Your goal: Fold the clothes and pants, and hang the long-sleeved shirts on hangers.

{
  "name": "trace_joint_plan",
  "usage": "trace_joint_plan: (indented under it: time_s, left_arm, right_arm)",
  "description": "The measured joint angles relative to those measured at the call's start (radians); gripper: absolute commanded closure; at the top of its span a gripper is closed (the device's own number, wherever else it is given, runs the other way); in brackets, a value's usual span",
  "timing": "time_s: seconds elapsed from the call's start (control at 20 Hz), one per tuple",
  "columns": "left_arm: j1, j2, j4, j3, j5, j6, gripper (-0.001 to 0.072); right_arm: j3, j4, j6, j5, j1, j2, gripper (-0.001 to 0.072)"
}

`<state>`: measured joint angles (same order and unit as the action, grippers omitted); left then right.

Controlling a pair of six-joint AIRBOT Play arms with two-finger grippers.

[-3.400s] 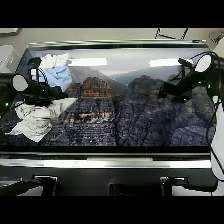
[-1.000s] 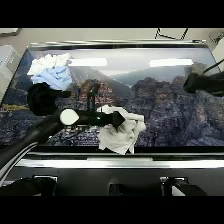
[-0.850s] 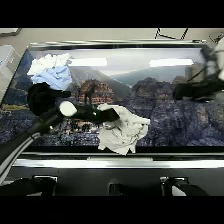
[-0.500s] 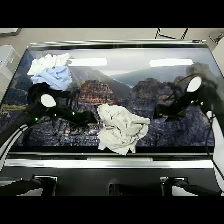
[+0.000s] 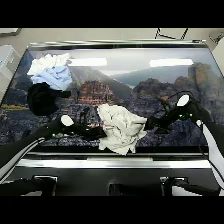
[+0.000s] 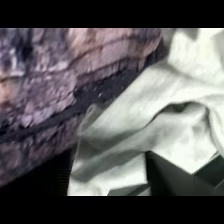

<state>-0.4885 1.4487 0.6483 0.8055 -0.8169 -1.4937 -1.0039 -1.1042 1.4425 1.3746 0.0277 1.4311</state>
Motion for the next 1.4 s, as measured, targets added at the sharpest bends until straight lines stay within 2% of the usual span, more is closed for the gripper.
trace_joint_plan:
  time_s: [0.05, 0.25, 0.3, 0.35, 0.4, 0.6, 0.75, 1.05, 1.25, 1.4]
  left_arm:
    - [-0.013, 0.004, -0.015, -0.003, 0.027, 0.001, 0.0679]
    - [-0.038, -0.002, -0.047, -0.009, 0.087, 0.016, 0.0679]
    - [-0.040, -0.008, -0.048, -0.010, 0.095, 0.019, 0.0679]
    - [-0.042, -0.018, -0.051, -0.010, 0.098, 0.023, 0.0679]
    - [-0.043, -0.029, -0.055, -0.010, 0.103, 0.029, 0.0680]
    - [-0.027, -0.119, -0.046, -0.003, 0.111, 0.064, 0.0680]
    - [0.037, -0.245, -0.002, 0.053, 0.114, 0.077, 0.0680]
    - [0.185, -0.555, 0.031, 0.283, 0.199, 0.083, 0.0680]
    - [0.216, -0.726, 0.040, 0.361, 0.286, 0.084, 0.0681]
    - [0.236, -0.801, 0.092, 0.380, 0.308, 0.060, 0.0681]
  right_arm:
    - [0.006, 0.012, -0.003, -0.013, 0.000, 0.002, 0.0015]
    - [0.019, 0.073, -0.008, -0.070, -0.014, 0.028, 0.0043]
    - [0.021, 0.084, -0.010, -0.084, -0.030, 0.040, 0.0234]
    - [0.022, 0.092, -0.011, -0.103, -0.051, 0.051, 0.0593]
    - [0.022, 0.097, -0.011, -0.123, -0.074, 0.060, 0.0669]
    - [-0.022, 0.069, -0.020, -0.167, -0.126, 0.054, 0.0670]
    - [-0.154, -0.040, -0.022, -0.158, -0.113, -0.019, 0.0669]
    - [-0.525, -0.191, -0.021, -0.187, -0.032, -0.312, 0.0667]
    - [-0.608, -0.225, -0.021, -0.201, -0.018, -0.511, 0.0667]
    - [-0.626, -0.239, -0.016, -0.096, -0.014, -0.586, 0.0667]
